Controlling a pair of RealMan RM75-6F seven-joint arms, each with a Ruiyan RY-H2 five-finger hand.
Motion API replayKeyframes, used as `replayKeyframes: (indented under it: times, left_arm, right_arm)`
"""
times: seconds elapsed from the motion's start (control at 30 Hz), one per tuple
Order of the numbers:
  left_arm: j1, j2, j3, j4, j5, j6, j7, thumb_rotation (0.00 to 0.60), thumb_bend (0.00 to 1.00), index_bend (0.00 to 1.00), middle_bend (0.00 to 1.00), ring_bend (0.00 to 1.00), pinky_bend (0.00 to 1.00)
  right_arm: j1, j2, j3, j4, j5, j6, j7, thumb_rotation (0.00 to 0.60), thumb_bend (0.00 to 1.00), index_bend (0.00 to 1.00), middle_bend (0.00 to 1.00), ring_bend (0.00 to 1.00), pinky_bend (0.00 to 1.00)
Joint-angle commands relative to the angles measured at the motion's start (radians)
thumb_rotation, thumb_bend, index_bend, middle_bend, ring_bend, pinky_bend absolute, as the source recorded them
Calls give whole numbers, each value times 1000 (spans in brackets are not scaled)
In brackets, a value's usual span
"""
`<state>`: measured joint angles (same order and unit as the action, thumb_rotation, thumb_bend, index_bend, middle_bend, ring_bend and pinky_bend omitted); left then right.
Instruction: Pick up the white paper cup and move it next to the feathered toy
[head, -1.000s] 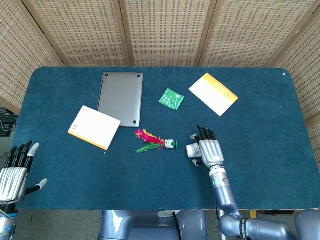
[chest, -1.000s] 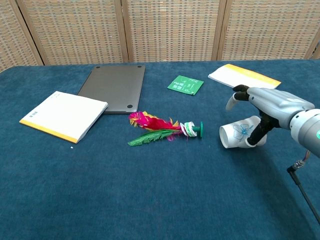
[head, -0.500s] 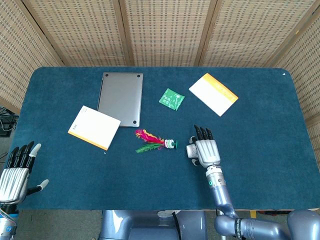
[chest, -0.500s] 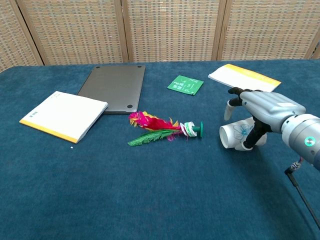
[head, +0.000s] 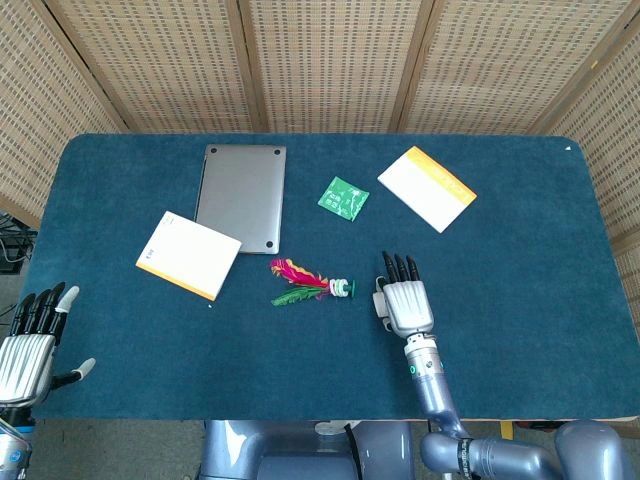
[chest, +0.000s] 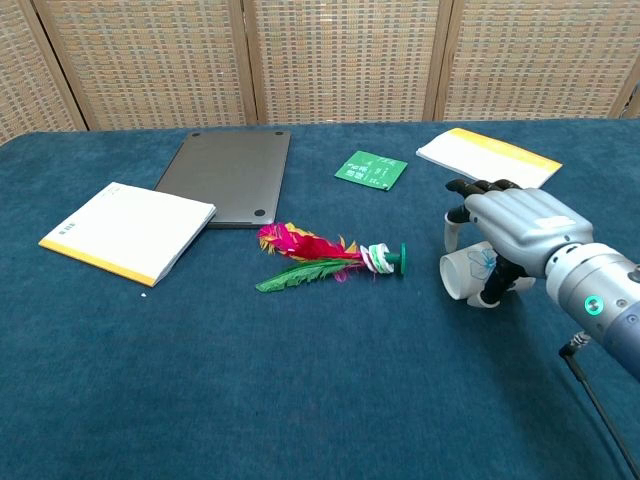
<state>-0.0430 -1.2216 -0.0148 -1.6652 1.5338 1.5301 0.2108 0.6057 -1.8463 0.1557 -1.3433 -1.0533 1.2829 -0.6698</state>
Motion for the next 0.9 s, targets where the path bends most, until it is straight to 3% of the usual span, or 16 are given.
replayKeyframes:
  times: [0.03, 0.3, 0.53, 0.63, 0.9]
  left_arm:
    - [-1, 0, 0, 0, 0, -1, -1, 600, 111, 0, 0, 0, 0]
    - [-1, 1, 3, -2, 3, -3, -1, 600, 112, 0, 0, 0, 0]
    - [-3, -1, 5, -2, 2, -7, 5, 600, 111, 0, 0, 0, 0]
    - [-1, -1, 6, -6, 7, -2, 7, 600, 112, 0, 0, 0, 0]
    - [-1, -3, 4, -5, 7, 1, 14, 600, 112, 0, 0, 0, 0]
  right_arm:
    - [0, -15, -5, 23, -27, 16, -10, 600, 253, 474, 7, 0, 0]
    - [-10, -16, 4, 30, -40, 17, -12, 600, 258, 510, 34, 0, 0]
    - [-33, 28, 53, -91, -35, -9, 122, 600, 259, 522, 32, 0, 0]
    - [-60, 77, 125, -222, 55, -75, 276, 600, 259, 521, 24, 0, 0]
    - [-68, 130, 186, -300, 196, -167, 379, 600, 258, 520, 0, 0, 0]
